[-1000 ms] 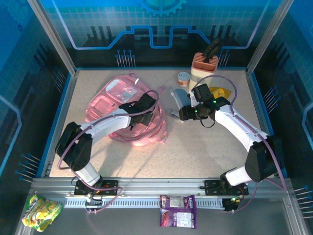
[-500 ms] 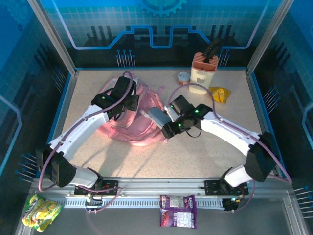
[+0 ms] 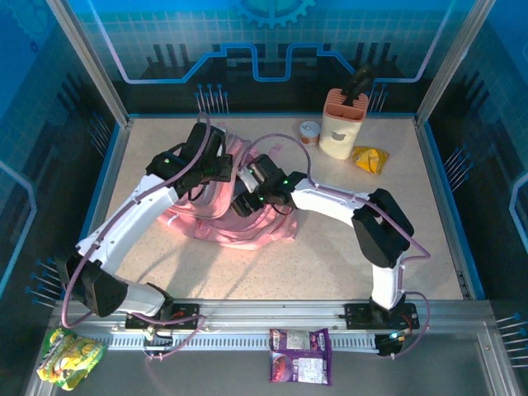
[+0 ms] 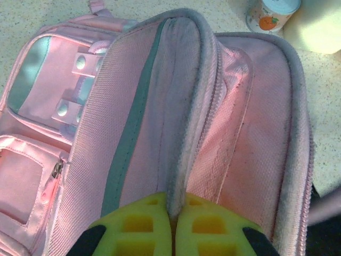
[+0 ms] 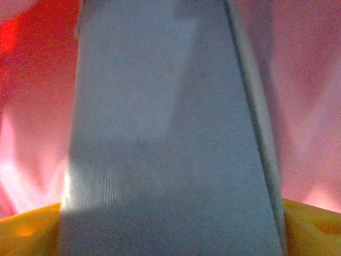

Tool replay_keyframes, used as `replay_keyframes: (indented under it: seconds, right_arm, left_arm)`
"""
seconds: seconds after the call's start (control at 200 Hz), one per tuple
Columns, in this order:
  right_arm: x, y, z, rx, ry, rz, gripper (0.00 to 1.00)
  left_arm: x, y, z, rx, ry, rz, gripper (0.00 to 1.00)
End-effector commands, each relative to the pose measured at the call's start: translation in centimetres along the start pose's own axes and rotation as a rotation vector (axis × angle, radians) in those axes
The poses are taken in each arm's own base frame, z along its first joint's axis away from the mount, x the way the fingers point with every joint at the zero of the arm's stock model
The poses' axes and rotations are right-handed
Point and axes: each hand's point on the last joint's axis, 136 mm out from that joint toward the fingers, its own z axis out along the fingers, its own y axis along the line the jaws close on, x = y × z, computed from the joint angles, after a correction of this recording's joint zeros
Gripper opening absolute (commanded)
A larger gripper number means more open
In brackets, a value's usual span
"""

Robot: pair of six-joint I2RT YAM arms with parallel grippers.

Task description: Pack the student bag

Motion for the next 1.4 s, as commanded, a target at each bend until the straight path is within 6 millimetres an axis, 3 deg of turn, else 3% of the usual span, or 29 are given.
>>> replay_keyframes:
  seconds: [0.0,0.115,0.325,0.405,0.48,0.56,0.625,0.685,0.825,0.95,1.116,1.231,1.396]
  right_arm:
    - [-4.3,0.0,-0.9,-0.056,-0.149,-0.007,0.86]
    - [-2.9,0.8,-1.9,-0.122,-0.139,0.014,0.96]
    - [0.5,0.6,-6.2,-0.110,-0.147,0.108,0.96]
    - [2.0,-1.1,-8.0,-0.068,-0.140,0.211,0.96]
    - [3.3,-1.9,-9.7,-0.056,-0.141,0.272,0.95]
    - [4.3,-1.9,-11.4,-0.037,-0.133,0.281,0.95]
    - [5.4,-2.3,-12.3,-0.003,-0.102,0.310,0.95]
    - [6.5,-2.4,-12.7,0.009,-0.072,0.342,0.95]
    - [7.9,-0.8,-12.4,-0.079,-0.039,0.425,0.95]
    - [8.4,0.7,-11.3,-0.157,-0.021,0.486,0.93]
    - [9.0,1.5,-10.3,-0.135,0.015,0.483,0.93]
    - [8.7,2.1,-9.8,-0.154,0.024,0.483,0.94]
    - [8.6,2.2,-9.5,-0.148,0.026,0.478,0.95]
  left_arm:
    - [-4.5,-1.3,-4.1,0.109,-0.178,-0.092,0.00]
    - [-4.3,-1.3,-3.8,0.122,-0.170,-0.113,0.00]
    - [-2.5,-2.5,-1.5,0.194,-0.111,-0.202,0.00]
    - [-1.0,-3.1,0.1,0.221,-0.060,-0.226,0.11]
    - [0.3,-3.5,1.1,0.235,-0.001,-0.255,0.31]
    - [1.4,-4.0,0.6,0.281,0.037,-0.295,0.53]
    - [2.5,-3.0,0.0,0.273,0.010,-0.351,0.62]
    - [3.8,-0.9,-0.4,0.214,-0.039,-0.418,0.66]
    - [9.2,5.0,0.2,0.078,-0.033,-0.676,0.66]
    - [13.2,8.1,1.4,0.027,-0.017,-0.867,0.63]
    - [16.9,10.6,3.3,-0.021,0.019,-1.048,0.61]
    - [17.4,10.9,5.1,0.037,0.040,-1.138,0.57]
    - [16.5,10.7,6.7,0.092,0.014,-1.167,0.54]
